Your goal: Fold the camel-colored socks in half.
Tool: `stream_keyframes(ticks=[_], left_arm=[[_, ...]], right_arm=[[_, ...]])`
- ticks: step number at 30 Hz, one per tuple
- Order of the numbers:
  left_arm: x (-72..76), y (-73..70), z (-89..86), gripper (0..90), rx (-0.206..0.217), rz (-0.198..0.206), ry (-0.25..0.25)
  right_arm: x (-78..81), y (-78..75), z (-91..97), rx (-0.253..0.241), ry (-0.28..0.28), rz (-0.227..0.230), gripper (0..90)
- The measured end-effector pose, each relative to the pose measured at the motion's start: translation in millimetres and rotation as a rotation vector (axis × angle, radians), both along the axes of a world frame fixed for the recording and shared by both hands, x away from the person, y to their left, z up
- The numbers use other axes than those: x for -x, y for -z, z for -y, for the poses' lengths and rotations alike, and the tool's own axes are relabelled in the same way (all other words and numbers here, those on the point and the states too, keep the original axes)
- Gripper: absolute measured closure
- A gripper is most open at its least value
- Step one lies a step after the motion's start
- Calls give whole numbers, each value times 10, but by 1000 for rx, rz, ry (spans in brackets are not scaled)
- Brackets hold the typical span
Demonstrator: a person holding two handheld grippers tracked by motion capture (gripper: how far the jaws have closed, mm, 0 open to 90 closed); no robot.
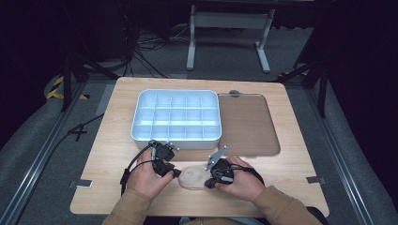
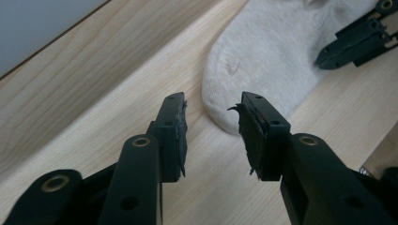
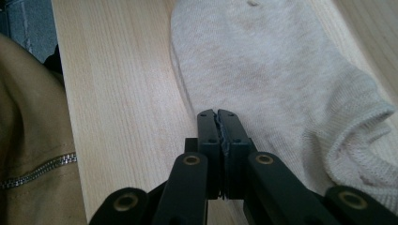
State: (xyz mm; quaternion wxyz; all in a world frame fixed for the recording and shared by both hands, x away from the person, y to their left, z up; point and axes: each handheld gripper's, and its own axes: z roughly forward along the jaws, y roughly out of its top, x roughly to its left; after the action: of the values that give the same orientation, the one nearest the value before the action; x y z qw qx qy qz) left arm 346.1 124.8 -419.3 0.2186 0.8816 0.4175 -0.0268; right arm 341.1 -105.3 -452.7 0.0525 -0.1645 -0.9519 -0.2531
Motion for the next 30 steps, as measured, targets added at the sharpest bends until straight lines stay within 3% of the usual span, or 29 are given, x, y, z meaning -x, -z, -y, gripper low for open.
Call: stream_keyframes(ticks=[3, 13, 18, 27, 30], left_arm=[[-6, 61, 36, 604, 1, -5, -16], [-19, 213, 217, 612, -42, -22, 9], [-31, 240, 262, 609, -60, -37, 23], [0, 229, 401, 597, -157, -9, 23], [4, 226, 424, 652, -152, -18, 34]], right_arm=[[-1, 0, 0, 0, 0, -1, 893], [0, 3, 0, -2, -3, 2, 889], [7, 4, 8, -7, 0, 3, 887], [31, 6, 9, -11, -1, 19, 871], [45, 4, 7, -6, 4, 27, 862]])
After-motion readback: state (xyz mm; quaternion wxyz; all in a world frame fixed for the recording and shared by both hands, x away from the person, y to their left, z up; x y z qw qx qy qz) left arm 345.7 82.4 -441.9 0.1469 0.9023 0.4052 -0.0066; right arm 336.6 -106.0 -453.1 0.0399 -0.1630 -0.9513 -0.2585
